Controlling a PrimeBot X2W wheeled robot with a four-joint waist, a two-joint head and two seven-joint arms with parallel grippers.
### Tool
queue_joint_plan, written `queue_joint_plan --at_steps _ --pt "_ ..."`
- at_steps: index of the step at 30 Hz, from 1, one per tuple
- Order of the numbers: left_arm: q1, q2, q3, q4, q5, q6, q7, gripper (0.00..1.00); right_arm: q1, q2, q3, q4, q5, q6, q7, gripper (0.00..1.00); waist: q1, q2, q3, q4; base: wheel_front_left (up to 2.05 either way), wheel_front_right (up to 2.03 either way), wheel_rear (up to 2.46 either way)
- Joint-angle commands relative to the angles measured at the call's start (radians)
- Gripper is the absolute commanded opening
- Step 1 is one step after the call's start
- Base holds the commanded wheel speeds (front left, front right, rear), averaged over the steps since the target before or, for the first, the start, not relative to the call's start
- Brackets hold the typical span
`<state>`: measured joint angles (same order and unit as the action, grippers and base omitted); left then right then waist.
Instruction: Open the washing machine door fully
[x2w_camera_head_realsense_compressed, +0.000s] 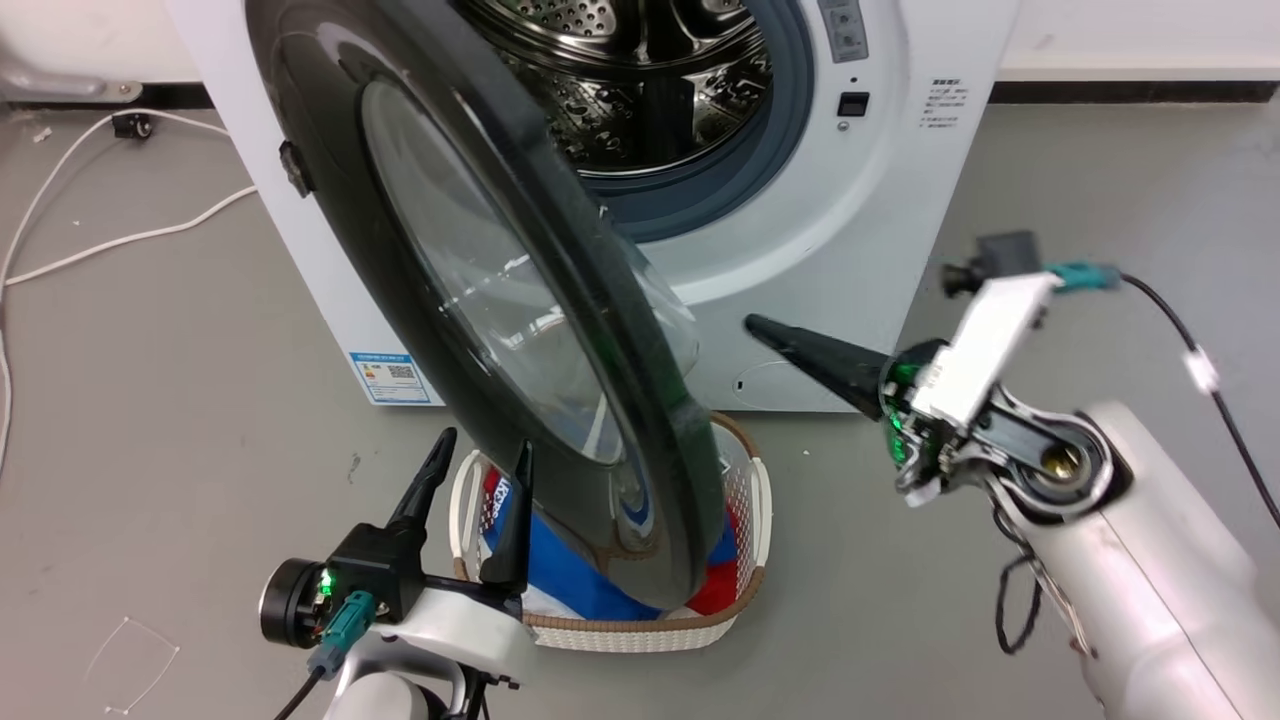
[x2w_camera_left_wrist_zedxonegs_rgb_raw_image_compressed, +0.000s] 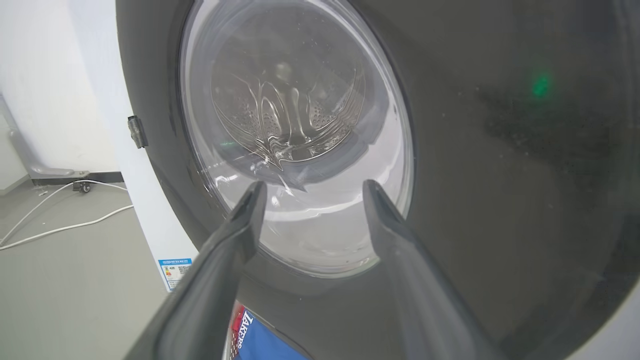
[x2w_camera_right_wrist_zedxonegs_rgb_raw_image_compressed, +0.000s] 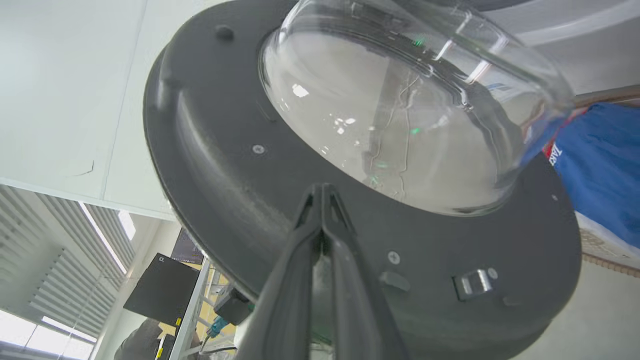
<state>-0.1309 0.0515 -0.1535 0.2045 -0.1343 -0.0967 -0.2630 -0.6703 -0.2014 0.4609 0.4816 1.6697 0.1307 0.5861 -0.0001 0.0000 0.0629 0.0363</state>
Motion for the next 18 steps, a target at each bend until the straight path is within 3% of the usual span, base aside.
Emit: queue_joint_plan --at_steps 1,10,11,12,14,18 --pt "0.012 -0.001 0.006 -0.001 0.004 0.001 -0.002 1.00 0.052 -0.011 -0.022 -0.034 -0.014 0.000 -0.056 0.00 0.0001 0.0000 -0.005 -0.008 0.00 0.00 0.00" --pt "0.040 -0.002 0.037 0.002 0.006 0.003 -0.002 1.00 0.362 -0.047 -0.211 -0.270 0.001 0.000 -0.359 0.00 0.0001 0.0000 -0.040 -0.037 0.00 0.00 0.00" --pt "0.045 -0.001 0.040 0.003 0.005 0.003 -0.002 1.00 0.400 -0.055 -0.230 -0.294 -0.010 0.000 -0.390 0.04 0.0001 0.0000 -0.044 -0.037 0.00 0.00 0.00" --pt "0.047 -0.001 0.043 0.004 0.004 0.002 -0.002 1.00 0.435 -0.063 -0.241 -0.314 -0.028 0.000 -0.422 0.32 0.0001 0.0000 -0.047 -0.038 0.00 0.00 0.00" --pt "0.051 -0.002 0.049 0.005 0.004 0.001 -0.002 1.00 0.499 -0.065 -0.265 -0.351 -0.054 0.000 -0.484 1.00 0.0001 0.0000 -0.054 -0.039 0.00 0.00 0.00" --pt "0.069 -0.001 0.060 0.006 0.006 0.000 -0.002 1.00 0.607 -0.081 -0.299 -0.405 -0.144 0.000 -0.605 1.00 0.0001 0.0000 -0.066 -0.042 0.00 0.00 0.00"
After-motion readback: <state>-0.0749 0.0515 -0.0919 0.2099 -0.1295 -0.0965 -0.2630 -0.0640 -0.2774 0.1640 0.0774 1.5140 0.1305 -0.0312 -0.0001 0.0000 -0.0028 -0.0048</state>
